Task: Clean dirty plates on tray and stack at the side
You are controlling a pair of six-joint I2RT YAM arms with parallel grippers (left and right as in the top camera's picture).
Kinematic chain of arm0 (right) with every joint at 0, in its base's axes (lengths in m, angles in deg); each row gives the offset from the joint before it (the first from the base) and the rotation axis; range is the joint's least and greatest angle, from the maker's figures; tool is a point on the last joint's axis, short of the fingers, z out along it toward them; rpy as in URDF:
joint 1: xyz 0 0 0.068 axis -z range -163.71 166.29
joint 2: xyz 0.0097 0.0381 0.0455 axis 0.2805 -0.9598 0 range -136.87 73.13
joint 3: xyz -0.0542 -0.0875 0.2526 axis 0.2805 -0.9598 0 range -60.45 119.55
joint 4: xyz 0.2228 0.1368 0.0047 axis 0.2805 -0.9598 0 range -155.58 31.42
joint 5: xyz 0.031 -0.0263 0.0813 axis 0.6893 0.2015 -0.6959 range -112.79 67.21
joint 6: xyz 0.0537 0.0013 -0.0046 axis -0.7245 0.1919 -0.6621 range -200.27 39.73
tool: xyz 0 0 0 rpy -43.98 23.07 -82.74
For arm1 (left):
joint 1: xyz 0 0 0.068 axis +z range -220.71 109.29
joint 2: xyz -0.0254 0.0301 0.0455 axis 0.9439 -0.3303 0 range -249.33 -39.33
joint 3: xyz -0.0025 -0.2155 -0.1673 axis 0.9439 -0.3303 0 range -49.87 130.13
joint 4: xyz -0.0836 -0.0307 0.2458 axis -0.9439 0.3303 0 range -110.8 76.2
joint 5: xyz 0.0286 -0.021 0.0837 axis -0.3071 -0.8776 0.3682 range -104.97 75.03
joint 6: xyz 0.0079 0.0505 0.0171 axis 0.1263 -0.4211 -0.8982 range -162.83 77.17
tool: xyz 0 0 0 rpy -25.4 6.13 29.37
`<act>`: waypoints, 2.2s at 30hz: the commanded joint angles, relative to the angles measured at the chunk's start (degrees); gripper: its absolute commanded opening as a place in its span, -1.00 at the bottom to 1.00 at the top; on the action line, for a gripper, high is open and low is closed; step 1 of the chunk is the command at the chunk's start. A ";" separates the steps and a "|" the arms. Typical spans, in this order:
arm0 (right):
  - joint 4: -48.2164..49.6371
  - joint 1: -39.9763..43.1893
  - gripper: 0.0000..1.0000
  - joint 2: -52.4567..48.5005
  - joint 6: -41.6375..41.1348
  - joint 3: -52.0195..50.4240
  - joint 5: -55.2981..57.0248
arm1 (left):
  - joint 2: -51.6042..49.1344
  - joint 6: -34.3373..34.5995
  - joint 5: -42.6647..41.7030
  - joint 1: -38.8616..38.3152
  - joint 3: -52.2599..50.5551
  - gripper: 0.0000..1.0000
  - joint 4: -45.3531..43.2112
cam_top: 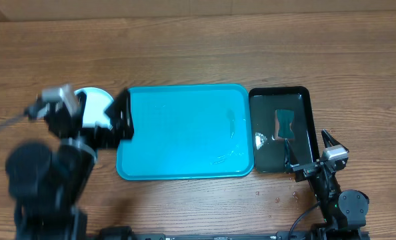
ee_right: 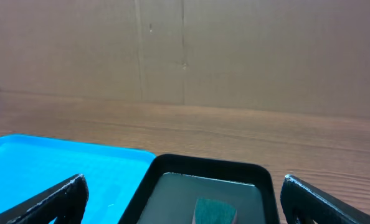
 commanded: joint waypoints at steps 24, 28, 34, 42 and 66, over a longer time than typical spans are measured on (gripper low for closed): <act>0.28 0.33 1.00 0.68 0.22 -0.61 -0.09 | 38.71 -1.14 6.43 -0.63 -51.01 1.00 -48.72; 0.28 0.33 1.00 0.68 0.22 -0.61 -0.09 | 38.71 -1.29 6.56 -0.63 -54.36 1.00 -49.22; 0.28 0.33 1.00 0.68 0.22 -0.61 -0.09 | 38.71 -1.27 7.08 -0.63 -59.08 1.00 -49.20; 0.28 0.33 1.00 0.68 0.22 -0.61 -0.09 | 38.73 -4.13 8.26 -0.63 -60.50 1.00 -34.27; 0.28 0.33 1.00 0.68 0.22 -0.61 -0.09 | 38.69 -18.01 10.05 -0.85 -60.50 1.00 -27.15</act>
